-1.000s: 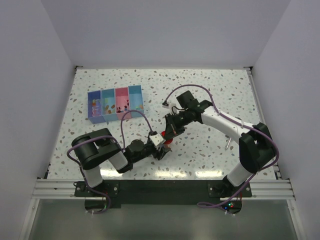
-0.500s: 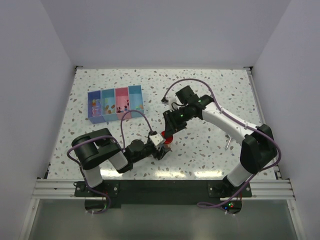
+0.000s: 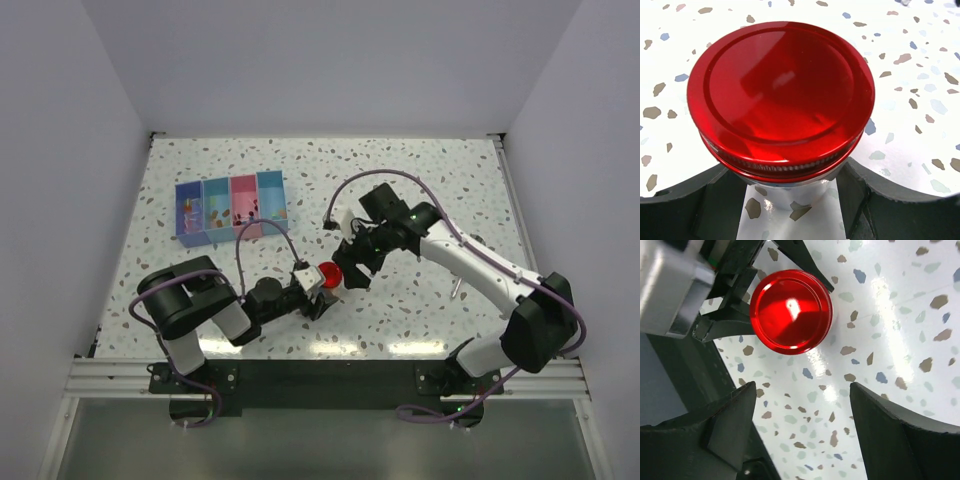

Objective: Pack the candies
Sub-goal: Screw the bottle lid onto the packing bottle.

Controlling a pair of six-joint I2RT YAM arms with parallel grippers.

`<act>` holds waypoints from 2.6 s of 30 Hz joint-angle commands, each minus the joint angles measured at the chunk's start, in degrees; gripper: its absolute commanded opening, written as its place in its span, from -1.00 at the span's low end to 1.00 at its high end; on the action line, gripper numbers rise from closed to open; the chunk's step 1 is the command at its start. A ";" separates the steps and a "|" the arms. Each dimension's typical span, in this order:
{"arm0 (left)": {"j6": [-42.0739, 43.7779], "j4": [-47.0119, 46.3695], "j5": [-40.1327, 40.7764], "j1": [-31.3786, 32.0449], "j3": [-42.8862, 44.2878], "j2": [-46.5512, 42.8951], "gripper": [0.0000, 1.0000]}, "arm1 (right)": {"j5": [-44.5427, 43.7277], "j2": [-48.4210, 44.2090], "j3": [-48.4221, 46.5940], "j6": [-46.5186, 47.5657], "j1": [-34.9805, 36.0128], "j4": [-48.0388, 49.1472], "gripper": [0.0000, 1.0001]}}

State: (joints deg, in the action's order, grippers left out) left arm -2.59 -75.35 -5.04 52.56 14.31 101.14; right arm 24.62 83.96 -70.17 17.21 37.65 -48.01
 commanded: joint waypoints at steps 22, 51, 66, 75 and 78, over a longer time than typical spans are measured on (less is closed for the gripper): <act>7.16 3.37 -13.42 -2.63 2.92 -4.38 0.03 | 2.88 -0.56 1.97 22.51 6.56 9.70 0.75; 6.63 4.51 -15.26 -3.34 3.80 -3.85 0.03 | 3.94 0.32 4.16 24.80 8.41 7.93 0.54; 4.96 1.35 -7.37 -3.42 2.48 -3.67 -0.05 | -0.97 -4.86 11.01 10.34 9.90 18.19 -0.26; 5.49 0.91 -3.58 -2.90 2.39 -4.11 -0.05 | -10.99 -7.06 15.33 -9.53 12.27 23.84 -0.30; 5.67 0.21 -2.09 -2.63 2.04 -4.29 -0.05 | -14.33 -6.80 15.15 -15.69 13.24 23.75 -0.30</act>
State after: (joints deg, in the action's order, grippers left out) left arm 1.02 -68.82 -14.11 49.91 15.94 98.24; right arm 14.06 77.10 -55.79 15.42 48.90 -24.34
